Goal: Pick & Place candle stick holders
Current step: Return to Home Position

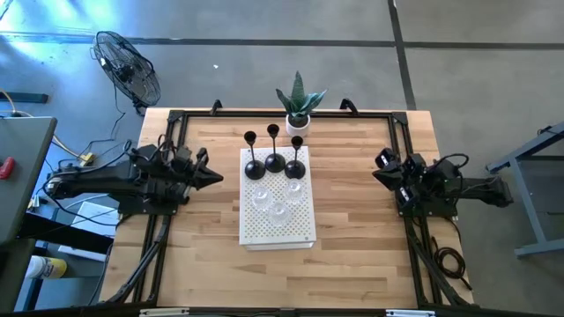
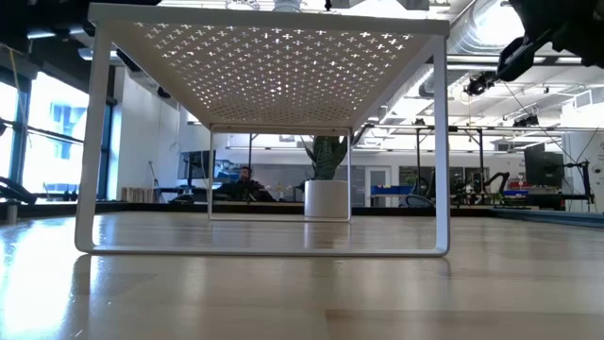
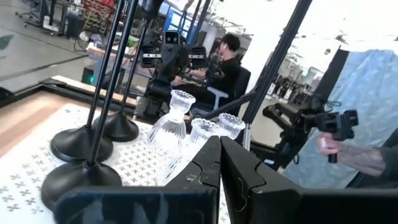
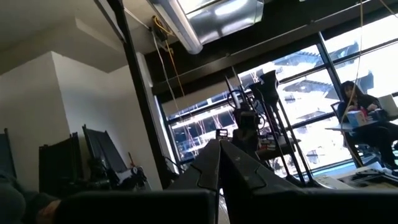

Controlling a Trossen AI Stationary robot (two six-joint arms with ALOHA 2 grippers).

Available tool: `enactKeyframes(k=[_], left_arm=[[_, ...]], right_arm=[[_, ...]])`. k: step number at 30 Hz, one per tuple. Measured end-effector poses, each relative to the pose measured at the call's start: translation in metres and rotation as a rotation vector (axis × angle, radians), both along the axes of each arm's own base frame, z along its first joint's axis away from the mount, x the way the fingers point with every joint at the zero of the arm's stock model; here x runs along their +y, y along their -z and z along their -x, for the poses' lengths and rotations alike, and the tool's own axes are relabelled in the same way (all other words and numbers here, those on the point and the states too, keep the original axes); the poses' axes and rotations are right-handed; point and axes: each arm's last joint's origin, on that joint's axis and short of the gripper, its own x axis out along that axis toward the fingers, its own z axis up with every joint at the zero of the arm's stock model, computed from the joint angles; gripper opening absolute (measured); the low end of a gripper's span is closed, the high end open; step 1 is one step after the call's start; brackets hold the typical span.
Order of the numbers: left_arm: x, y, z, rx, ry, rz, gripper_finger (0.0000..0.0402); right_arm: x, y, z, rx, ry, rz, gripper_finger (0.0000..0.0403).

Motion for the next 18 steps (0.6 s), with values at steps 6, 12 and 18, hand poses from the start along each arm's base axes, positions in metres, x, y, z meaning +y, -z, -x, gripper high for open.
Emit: enactKeyframes(k=[6,12,18], left_arm=[[0.0,0.015,-0.003,-0.045,0.026,0.033,0.0],[0.0,0.034,-0.006,-0.006,0.032,0.036,0.0],[0.0,0.057,-0.007,0.039,0.039,0.109,0.0]], right_arm=[[-0.001,0.003,-0.001,0.028,0.022,-0.013,0.0],[-0.001,0.004,-0.002,0.04,0.024,-0.033,0.0],[-0.001,0.004,-0.002,0.049,0.023,-0.035,0.0]])
